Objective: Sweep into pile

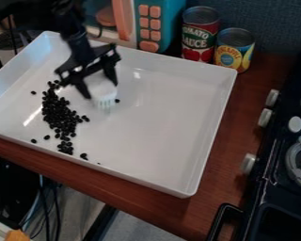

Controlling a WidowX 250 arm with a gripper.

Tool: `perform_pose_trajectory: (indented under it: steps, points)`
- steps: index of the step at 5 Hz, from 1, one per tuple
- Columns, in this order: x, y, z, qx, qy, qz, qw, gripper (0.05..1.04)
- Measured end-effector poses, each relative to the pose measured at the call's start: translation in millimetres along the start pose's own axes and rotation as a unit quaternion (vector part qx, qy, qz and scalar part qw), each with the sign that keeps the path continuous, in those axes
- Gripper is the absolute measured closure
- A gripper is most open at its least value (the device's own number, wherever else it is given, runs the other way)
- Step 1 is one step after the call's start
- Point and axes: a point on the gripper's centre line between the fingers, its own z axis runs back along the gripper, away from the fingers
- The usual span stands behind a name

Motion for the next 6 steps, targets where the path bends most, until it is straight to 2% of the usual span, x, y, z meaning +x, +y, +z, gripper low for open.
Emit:
perform_pose_trajectory:
  steps: [1,2,3,4,5,6]
  points:
    - [-15,-20,0,-0.045,0.024,-0.123,0.9911,0.323]
    - [-18,-29,0,-0.054,0.025,-0.136,0.9890,0.324]
    - [-10,-36,-21,-0.045,0.069,-0.136,0.9873,0.325]
    - [19,-43,-31,-0.032,0.066,-0.121,0.9900,0.325]
    - [41,-47,-34,-0.026,0.076,-0.098,0.9919,0.325]
    - [60,-46,-34,-0.036,0.075,-0.068,0.9942,0.346]
